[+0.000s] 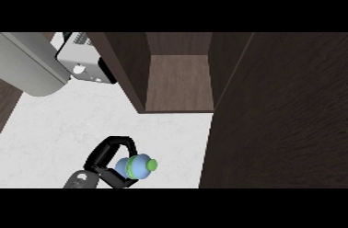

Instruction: Pick up the bottled water, place it into the cabinet and close the cabinet

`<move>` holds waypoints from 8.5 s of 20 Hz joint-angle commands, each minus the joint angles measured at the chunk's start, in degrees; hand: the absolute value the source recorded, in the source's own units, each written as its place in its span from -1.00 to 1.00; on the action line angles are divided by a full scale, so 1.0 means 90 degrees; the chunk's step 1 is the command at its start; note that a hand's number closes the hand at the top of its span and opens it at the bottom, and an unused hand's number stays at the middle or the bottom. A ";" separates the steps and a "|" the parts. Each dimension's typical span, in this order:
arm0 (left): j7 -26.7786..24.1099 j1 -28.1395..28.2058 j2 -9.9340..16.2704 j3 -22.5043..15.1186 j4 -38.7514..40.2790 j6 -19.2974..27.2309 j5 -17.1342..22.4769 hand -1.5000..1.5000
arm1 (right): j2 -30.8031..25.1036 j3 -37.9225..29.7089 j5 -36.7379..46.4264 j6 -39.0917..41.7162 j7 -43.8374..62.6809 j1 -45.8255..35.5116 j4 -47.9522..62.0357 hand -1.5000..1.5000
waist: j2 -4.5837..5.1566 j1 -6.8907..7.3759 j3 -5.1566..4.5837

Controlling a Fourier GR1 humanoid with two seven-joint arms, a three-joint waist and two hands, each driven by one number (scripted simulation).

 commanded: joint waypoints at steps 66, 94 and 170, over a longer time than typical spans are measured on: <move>0.1526 -0.5358 -0.0707 -0.1198 0.3350 0.6612 0.4959 1.00 | -0.0440 -0.0135 -0.0496 0.0361 -0.0975 0.1239 -0.0605 -1.00 | 0.0129 -0.0319 -0.0003; 0.1054 -0.6131 -0.0705 -0.0766 0.3720 0.5145 0.5096 -1.00 | -0.0274 -0.0451 -0.0710 0.0772 -0.1303 0.1249 -0.0181 -1.00 | 0.0149 -0.0424 -0.0002; 0.2089 0.3720 0.2911 -0.0733 -0.6789 0.2439 0.6126 1.00 | 0.1276 -0.0361 -0.1802 -0.0652 0.1314 -0.5771 0.5108 1.00 | 0.0070 0.0262 0.0003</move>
